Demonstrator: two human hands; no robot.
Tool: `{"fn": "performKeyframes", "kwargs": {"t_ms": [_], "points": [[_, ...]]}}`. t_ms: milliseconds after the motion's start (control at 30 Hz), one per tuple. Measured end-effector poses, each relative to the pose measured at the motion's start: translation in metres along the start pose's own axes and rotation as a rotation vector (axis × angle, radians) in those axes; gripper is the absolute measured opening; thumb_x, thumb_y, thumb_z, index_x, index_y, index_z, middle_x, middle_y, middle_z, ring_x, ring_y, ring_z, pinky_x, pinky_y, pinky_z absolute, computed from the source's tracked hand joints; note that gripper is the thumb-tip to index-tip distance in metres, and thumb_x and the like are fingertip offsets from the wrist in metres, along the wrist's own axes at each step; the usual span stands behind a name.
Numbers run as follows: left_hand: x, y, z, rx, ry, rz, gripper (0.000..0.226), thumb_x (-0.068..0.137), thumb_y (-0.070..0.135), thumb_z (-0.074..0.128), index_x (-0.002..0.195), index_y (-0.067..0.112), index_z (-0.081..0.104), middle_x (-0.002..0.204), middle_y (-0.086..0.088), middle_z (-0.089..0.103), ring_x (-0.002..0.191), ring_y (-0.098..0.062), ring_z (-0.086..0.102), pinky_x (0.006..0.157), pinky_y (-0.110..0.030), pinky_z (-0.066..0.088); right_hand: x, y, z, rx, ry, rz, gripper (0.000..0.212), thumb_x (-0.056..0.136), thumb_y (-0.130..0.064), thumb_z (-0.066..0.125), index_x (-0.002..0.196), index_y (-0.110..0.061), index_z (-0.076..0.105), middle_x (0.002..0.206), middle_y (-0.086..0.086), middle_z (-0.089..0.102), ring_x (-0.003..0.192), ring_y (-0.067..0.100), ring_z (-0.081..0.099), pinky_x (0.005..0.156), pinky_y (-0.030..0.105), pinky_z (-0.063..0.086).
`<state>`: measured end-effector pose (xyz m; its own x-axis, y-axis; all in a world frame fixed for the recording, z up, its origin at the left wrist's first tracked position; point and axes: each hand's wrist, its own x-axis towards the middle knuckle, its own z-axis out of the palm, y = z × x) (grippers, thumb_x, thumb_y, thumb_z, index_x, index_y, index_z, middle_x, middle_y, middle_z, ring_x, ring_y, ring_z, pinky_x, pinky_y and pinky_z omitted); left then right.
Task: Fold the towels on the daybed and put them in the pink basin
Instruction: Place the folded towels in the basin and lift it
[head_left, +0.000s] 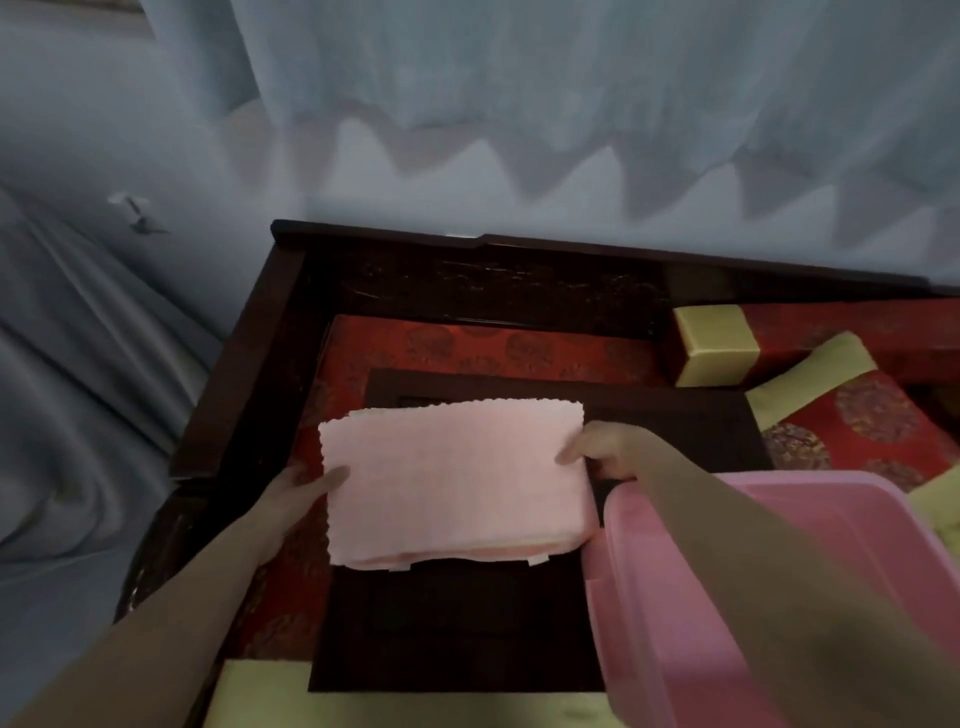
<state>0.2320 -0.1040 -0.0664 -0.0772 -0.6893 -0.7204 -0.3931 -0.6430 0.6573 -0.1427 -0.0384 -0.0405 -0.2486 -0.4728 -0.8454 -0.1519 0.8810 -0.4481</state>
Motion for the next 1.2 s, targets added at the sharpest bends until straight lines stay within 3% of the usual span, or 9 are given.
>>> {"fn": "performKeyframes", "kwargs": {"t_ms": [167,300,433,567,733,800,933,1100,1200], "points": [[0.020,0.001,0.000,-0.137,-0.155,-0.095,0.043,0.087,0.038,0.062,0.121,0.013,0.055,0.109,-0.004,0.065,0.097,-0.019,0.061,0.070,-0.029,0.047,0.020,-0.007,0.009,-0.070,-0.077,0.146,0.046,0.079,0.003,0.066,0.123,-0.003,0.055,0.127,0.018,0.058,0.116,0.035,0.055,0.100,0.055,0.043],[0.031,0.005,-0.003,-0.185,-0.249,-0.109,0.042,0.087,0.037,0.061,0.122,0.014,0.058,0.119,-0.008,0.065,0.109,-0.025,0.060,0.080,-0.037,0.050,0.017,-0.020,0.013,-0.074,-0.101,0.184,0.045,0.082,0.000,0.066,0.124,-0.008,0.052,0.128,0.016,0.056,0.117,0.034,0.053,0.099,0.054,0.044],[0.035,0.003,-0.005,-0.210,-0.295,-0.139,0.031,0.087,0.036,0.061,0.112,0.018,0.061,0.117,-0.008,0.066,0.109,-0.026,0.061,0.078,-0.038,0.051,0.025,-0.025,0.014,-0.089,-0.162,0.211,0.046,0.083,0.000,0.064,0.126,-0.010,0.054,0.128,0.016,0.058,0.116,0.034,0.055,0.101,0.057,0.042],[0.039,-0.002,-0.010,-0.192,-0.307,-0.138,0.043,0.085,0.038,0.063,0.121,0.015,0.059,0.118,-0.009,0.067,0.110,-0.026,0.061,0.083,-0.039,0.051,0.028,-0.024,0.015,-0.035,-0.161,0.228,0.046,0.079,0.004,0.068,0.121,-0.009,0.054,0.120,0.013,0.058,0.120,0.035,0.051,0.100,0.053,0.042],[0.038,-0.001,-0.013,-0.189,-0.250,-0.112,0.037,0.088,0.026,0.062,0.121,0.009,0.058,0.109,-0.010,0.066,0.100,-0.025,0.061,0.082,-0.038,0.051,0.033,-0.017,0.009,0.123,-0.160,0.226,0.065,0.057,0.003,0.083,0.117,-0.004,0.058,0.124,0.015,0.060,0.116,0.033,0.054,0.094,0.048,0.046],[0.036,0.002,-0.015,-0.184,-0.249,-0.105,0.034,0.088,0.023,0.062,0.118,0.007,0.059,0.105,-0.011,0.066,0.095,-0.025,0.061,0.078,-0.036,0.050,0.032,-0.018,0.011,0.144,-0.176,0.229,0.052,0.062,0.000,0.082,0.110,-0.004,0.062,0.119,0.016,0.063,0.111,0.033,0.058,0.089,0.046,0.048],[0.029,0.006,-0.020,-0.266,-0.289,-0.105,0.031,0.082,0.021,0.067,0.111,0.012,0.063,0.117,-0.012,0.066,0.110,-0.028,0.060,0.085,-0.038,0.049,0.023,-0.027,0.019,0.200,-0.167,0.178,0.025,0.073,-0.014,0.076,0.096,-0.005,0.069,0.099,0.015,0.070,0.093,0.029,0.064,0.076,0.037,0.051],[0.020,0.017,-0.029,-0.361,-0.279,-0.016,0.036,0.084,0.027,0.064,0.118,0.016,0.064,0.116,-0.010,0.070,0.112,-0.029,0.062,0.093,-0.044,0.048,0.007,-0.039,0.024,0.328,-0.221,0.012,0.048,0.064,-0.015,0.081,0.110,-0.007,0.067,0.106,0.013,0.073,0.105,0.030,0.065,0.090,0.040,0.050],[0.007,0.034,-0.032,-0.302,-0.292,0.065,0.045,0.077,0.031,0.069,0.120,0.018,0.063,0.112,-0.009,0.071,0.107,-0.030,0.064,0.088,-0.044,0.051,-0.016,-0.050,0.016,0.275,-0.251,-0.130,0.054,0.066,-0.011,0.080,0.117,-0.007,0.064,0.114,0.012,0.070,0.109,0.028,0.065,0.099,0.045,0.046]]}}
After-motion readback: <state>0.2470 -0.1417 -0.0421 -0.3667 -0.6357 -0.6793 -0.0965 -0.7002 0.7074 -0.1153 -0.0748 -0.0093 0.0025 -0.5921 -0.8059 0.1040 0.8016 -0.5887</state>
